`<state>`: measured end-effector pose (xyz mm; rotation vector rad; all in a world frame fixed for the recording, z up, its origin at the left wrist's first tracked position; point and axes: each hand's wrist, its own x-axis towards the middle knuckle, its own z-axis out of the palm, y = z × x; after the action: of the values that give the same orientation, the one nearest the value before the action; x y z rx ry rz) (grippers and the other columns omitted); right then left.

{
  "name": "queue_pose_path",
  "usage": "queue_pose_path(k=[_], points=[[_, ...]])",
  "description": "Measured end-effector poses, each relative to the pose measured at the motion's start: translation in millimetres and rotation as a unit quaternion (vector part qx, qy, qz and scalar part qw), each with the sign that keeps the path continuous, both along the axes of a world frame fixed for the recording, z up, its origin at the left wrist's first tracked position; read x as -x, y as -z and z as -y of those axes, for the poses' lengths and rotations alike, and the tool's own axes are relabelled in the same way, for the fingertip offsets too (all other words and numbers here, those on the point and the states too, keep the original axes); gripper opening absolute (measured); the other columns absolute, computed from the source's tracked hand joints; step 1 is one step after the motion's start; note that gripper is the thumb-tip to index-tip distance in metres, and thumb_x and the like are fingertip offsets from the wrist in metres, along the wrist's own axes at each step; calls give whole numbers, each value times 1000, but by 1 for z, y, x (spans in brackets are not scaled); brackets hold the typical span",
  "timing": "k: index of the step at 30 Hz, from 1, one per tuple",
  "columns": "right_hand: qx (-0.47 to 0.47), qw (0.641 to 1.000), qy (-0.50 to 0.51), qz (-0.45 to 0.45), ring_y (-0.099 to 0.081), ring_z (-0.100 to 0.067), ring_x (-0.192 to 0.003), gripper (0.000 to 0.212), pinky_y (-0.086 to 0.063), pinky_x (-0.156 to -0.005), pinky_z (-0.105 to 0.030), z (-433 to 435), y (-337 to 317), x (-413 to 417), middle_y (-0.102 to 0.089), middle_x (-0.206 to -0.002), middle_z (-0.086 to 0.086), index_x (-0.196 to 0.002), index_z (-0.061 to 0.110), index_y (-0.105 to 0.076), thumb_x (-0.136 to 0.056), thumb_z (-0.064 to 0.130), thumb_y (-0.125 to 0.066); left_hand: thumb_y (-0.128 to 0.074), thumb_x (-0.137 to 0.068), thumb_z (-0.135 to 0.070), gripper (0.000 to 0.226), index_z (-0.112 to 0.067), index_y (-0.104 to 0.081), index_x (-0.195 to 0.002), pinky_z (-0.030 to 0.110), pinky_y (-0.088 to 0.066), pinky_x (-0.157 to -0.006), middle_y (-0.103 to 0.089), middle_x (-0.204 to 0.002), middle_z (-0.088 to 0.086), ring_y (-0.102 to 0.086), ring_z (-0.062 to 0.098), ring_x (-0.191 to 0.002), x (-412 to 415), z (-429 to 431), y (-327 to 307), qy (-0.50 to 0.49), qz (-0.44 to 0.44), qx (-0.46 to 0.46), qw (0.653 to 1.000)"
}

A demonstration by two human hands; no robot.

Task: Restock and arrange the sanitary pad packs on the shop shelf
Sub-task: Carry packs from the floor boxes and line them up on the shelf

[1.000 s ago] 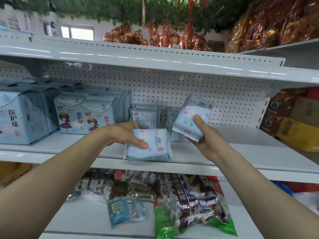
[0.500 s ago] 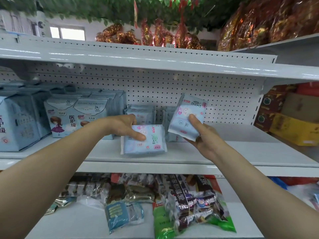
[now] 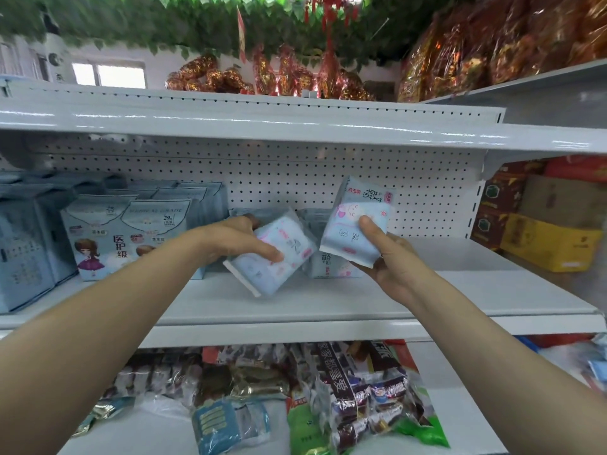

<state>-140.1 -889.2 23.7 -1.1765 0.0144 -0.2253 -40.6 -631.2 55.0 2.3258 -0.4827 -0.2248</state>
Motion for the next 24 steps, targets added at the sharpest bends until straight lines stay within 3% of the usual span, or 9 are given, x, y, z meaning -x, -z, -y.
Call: queue_pose_path(k=[6, 9, 10, 13, 15, 18, 24], points=[[2, 1000, 1, 1, -74, -20, -98, 57, -61, -87, -33, 5, 3, -4, -76, -110, -9, -121, 5, -67, -74, 35, -77, -83, -58, -52, 85, -17, -53, -129, 32, -58, -85, -76, -109, 1, -74, 16, -94, 2, -3, 4, -36, -23, 166, 985], [14, 1000, 1, -6, -74, -20, -97, 51, -60, -91, -36, 4, 7, -6, -77, -108, -9, -121, 6, -67, -79, 33, -77, -86, -53, -70, 123, -32, -25, -154, 39, -58, -91, -74, -114, -4, -73, 18, -98, 2, -4, 10, -59, -30, 197, 978], [18, 1000, 2, -10, -74, -21, -98, 47, -59, -92, -37, 4, 9, -7, -77, -108, -9, -121, 5, -67, -82, 31, -76, -85, -52, -71, 126, -40, -19, -155, 41, -59, -88, -74, -114, -5, -73, 20, -98, 1, -4, 12, -71, -29, 204, 976], [40, 999, -4, -17, -74, -23, -101, 45, -60, -88, -37, 3, 14, -8, -77, -109, -9, -123, 6, -65, -85, 27, -75, -84, -73, -50, 89, -39, -36, -148, 33, -60, -65, -76, -105, -2, -76, 19, -87, 0, -5, 18, -91, -23, 255, 962], [47, 999, -8, -18, -74, -23, -101, 43, -61, -85, -36, 1, 14, -9, -77, -109, -9, -123, 6, -65, -86, 26, -76, -84, -76, -37, 69, -26, -51, -136, 33, -60, -63, -77, -103, 3, -76, 20, -83, 1, -4, 21, -118, -23, 279, 953], [49, 999, -12, -18, -73, -25, -105, 46, -57, -92, -40, -1, 15, -10, -76, -112, -9, -125, 6, -64, -85, 27, -76, -85, -78, -24, 48, -7, -65, -117, 35, -63, -70, -77, -98, 11, -76, 22, -84, 4, -7, 28, -125, -72, 307, 941], [52, 998, -22, -16, -73, -23, -103, 46, -58, -87, -37, -7, 13, -9, -76, -111, -8, -125, 9, -65, -84, 28, -77, -90, -70, -21, 44, -4, -69, -104, 45, -54, -100, -78, -97, 8, -73, 25, -98, 5, -15, 39, -134, -60, 266, 953]])
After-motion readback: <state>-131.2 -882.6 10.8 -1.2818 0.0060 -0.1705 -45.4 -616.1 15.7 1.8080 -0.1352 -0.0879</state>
